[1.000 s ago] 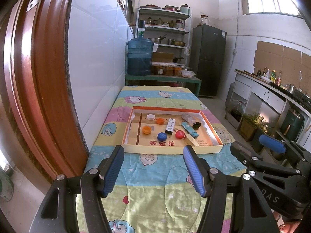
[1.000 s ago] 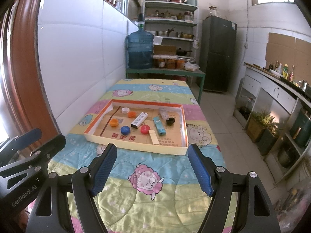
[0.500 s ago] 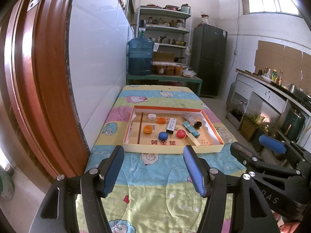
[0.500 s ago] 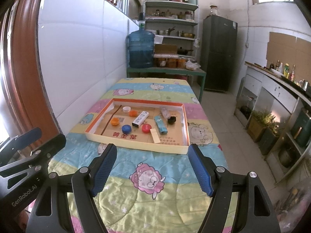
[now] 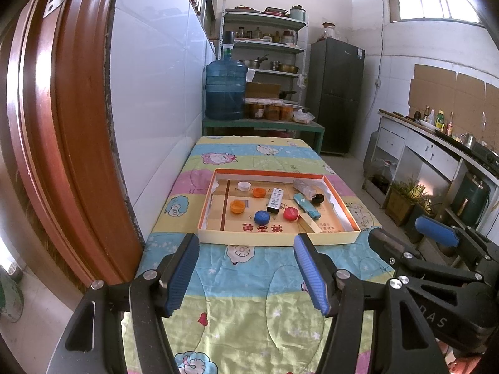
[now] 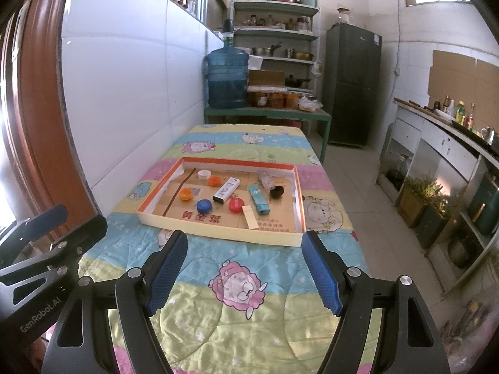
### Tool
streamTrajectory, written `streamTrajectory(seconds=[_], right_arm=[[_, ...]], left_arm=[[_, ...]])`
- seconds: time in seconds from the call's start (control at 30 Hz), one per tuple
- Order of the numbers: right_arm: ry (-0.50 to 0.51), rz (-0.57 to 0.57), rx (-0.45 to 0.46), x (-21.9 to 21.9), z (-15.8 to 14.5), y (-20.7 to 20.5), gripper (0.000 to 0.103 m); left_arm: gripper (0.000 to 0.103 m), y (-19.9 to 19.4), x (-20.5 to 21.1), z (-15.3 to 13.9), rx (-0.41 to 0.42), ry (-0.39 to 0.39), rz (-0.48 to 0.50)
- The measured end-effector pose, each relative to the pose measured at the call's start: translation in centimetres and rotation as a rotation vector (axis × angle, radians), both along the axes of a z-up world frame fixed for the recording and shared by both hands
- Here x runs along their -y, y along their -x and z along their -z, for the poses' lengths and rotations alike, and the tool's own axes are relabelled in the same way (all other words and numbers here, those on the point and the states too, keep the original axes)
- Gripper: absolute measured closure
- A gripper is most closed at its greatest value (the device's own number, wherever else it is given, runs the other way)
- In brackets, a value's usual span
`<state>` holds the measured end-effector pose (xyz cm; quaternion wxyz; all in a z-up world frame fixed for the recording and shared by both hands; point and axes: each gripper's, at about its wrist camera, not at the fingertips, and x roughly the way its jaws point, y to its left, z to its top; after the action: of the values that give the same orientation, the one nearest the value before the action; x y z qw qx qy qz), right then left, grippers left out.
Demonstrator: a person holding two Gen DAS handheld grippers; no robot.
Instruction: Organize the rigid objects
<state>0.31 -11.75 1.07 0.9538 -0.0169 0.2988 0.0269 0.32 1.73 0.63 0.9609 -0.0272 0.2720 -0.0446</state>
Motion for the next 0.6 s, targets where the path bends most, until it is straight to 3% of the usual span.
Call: streamTrajectory(seconds=[0.6], right_arm=[[-0.001, -0.002, -0.002, -0.10, 0.07, -0.08, 0.026]], left_arm=[[0.039, 0.12, -0.37, 0.24, -0.002, -0.001, -0.001]])
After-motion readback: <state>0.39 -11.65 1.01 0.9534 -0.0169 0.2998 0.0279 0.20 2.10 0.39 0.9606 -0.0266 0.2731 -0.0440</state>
